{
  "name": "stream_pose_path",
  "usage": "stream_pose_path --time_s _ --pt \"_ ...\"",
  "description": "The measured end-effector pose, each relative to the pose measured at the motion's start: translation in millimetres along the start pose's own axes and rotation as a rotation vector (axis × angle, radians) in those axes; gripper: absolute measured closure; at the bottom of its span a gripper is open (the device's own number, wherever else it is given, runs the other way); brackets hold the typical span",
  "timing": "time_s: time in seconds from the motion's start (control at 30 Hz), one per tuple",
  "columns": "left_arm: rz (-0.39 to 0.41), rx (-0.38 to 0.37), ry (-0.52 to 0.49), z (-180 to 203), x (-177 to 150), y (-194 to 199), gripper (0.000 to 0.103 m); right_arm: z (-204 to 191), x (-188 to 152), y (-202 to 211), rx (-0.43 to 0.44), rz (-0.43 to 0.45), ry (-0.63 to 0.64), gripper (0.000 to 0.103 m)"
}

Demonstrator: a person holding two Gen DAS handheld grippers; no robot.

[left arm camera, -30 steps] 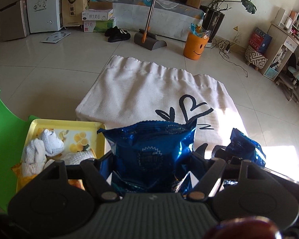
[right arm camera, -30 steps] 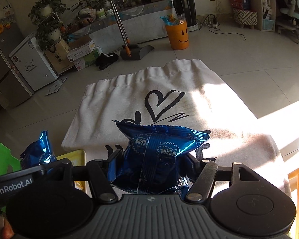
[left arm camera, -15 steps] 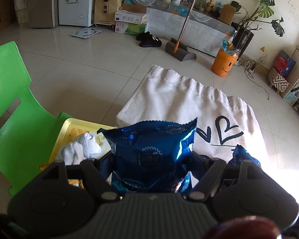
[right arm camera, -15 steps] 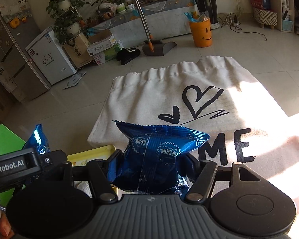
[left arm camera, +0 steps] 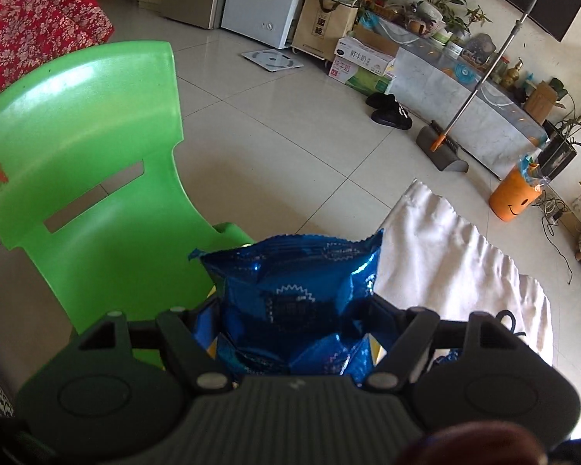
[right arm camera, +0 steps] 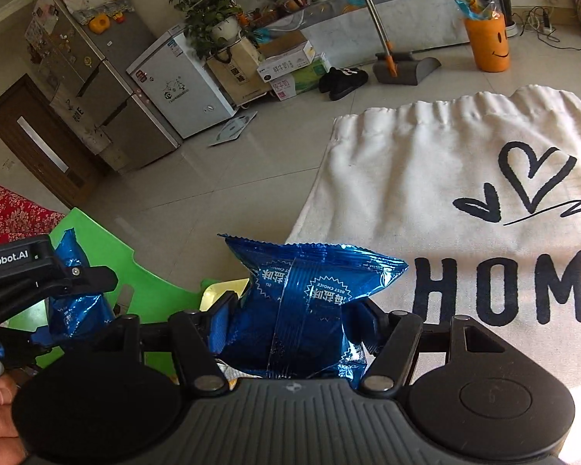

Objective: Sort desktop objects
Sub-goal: 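Lift and carry the packet to the tray with the left gripper while the right carries its packet, then open the left gripper over the tray while the right gripper releases its blue packet there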

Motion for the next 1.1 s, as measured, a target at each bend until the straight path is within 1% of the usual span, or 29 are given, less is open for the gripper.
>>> stream_pose_path --time_s 0.13,0.23,0.4,0.5,0.6,0.73,0.83,0.9,1.0,1.1 --pt "-0.028 0.023 0.034 -10.9 -8.8 -3.8 0.029 -9.0 -2.4 -18.8 0.021 -0.027 0.011 0.038" --pt "-0.054 0.029 0.064 -21.0 -13.5 -5.1 0.029 -14.9 0.8 -33.2 0.030 -0.026 0.030 0.038" --pt "-0.057 0.071 0.062 -31.6 -17.5 -3.7 0.029 -30.8 3.9 -61.6 0.067 -0.042 0.087 0.038" --pt "-0.065 0.102 0.070 -39.5 -19.7 -4.3 0.029 -38.4 4.0 -77.7 0.072 -0.057 0.116 0.038" --pt "-0.072 0.129 0.066 -44.9 -20.7 -4.6 0.029 -43.7 3.6 -95.0 0.077 -0.081 0.116 0.038" --pt "-0.085 0.198 0.046 -55.9 -28.9 -2.7 0.029 -50.0 3.6 -113.6 0.074 -0.105 0.103 0.038" --pt "-0.114 0.204 0.072 -61.7 -38.2 -5.1 0.029 -54.5 0.1 -123.7 0.082 -0.115 0.105 0.038" --pt "-0.121 0.219 0.066 -62.5 -43.0 -5.3 0.029 -53.8 -4.7 -130.1 0.075 -0.133 0.103 0.038" --pt "-0.132 0.267 0.042 -65.8 -53.4 -5.9 0.029 -48.8 -10.9 -137.8 0.077 -0.164 0.093 0.037" --pt "-0.153 0.307 0.050 -75.0 -63.5 -6.7 0.029 -44.7 -15.1 -141.3 0.053 -0.183 0.094 0.035"
Point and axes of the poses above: each gripper's, at about its wrist camera, not at the fingertips, and y roughly against the way its jaws point, z to its right, x to its top, the point moved 7 cm from there along -y, roughly the way its jaws point, and after that the axes turned 13 degrees about -x, right-handed, at the moved point
